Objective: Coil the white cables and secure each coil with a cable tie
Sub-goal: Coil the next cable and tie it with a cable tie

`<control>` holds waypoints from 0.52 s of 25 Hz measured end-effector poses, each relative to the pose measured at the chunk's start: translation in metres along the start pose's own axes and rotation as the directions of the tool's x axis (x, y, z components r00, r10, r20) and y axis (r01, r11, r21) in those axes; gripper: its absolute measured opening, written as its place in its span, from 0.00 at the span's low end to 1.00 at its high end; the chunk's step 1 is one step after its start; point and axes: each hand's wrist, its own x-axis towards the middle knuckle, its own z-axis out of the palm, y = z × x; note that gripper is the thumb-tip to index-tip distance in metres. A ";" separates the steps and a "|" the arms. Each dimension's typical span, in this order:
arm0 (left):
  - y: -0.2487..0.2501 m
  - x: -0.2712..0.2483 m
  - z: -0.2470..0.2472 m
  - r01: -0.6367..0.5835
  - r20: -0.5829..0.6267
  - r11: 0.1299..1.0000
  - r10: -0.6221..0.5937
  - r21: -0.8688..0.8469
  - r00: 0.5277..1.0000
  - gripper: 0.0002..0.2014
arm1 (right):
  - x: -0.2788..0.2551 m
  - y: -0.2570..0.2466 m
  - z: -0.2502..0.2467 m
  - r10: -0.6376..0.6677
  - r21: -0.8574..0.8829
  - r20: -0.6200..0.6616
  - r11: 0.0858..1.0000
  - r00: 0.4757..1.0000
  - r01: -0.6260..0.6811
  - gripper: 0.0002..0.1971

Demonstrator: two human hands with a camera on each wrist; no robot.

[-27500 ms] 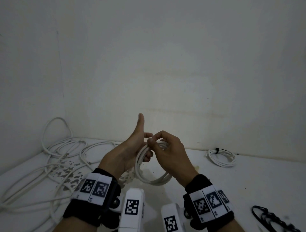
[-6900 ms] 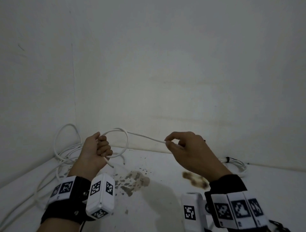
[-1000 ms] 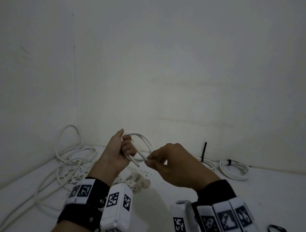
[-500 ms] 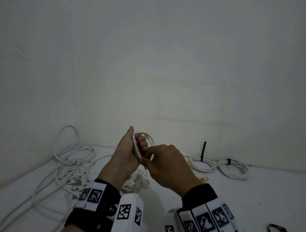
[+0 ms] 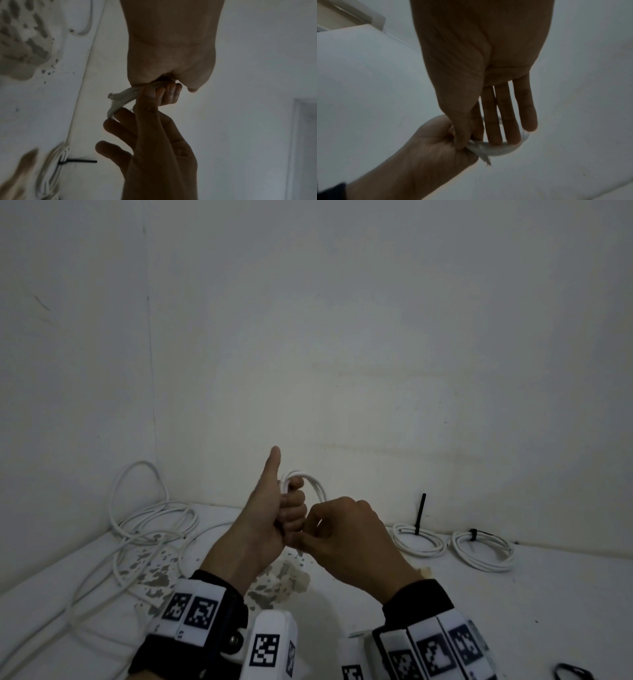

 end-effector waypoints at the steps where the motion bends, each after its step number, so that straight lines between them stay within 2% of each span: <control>1: -0.001 0.000 -0.001 0.023 -0.001 0.996 -0.023 0.090 1.000 0.33 | 0.000 0.003 -0.004 -0.002 0.020 0.008 1.000 1.000 0.002 0.13; 3: -0.001 -0.001 -0.003 0.095 0.025 0.971 -0.103 0.221 0.994 0.42 | -0.001 0.010 -0.012 -0.017 0.066 -0.034 0.998 0.999 0.019 0.14; 6: -0.002 -0.004 -0.002 0.175 0.092 0.931 -0.215 0.321 0.972 0.52 | -0.002 0.017 -0.018 -0.077 0.163 -0.076 0.983 0.994 0.089 0.18; 8: -0.003 -0.007 0.002 0.207 0.106 0.906 -0.262 0.368 0.959 0.53 | -0.002 0.017 -0.014 -0.148 0.184 -0.047 0.971 0.988 0.154 0.14; 10: -0.005 -0.011 0.004 0.240 0.112 0.897 -0.300 0.371 0.947 0.49 | -0.001 0.016 -0.010 -0.179 0.203 -0.043 0.962 0.983 0.184 0.06; 13: -0.009 -0.010 0.000 0.260 0.140 0.905 -0.321 0.336 0.937 0.46 | -0.001 0.018 -0.008 -0.156 0.198 -0.046 0.967 0.987 0.162 0.06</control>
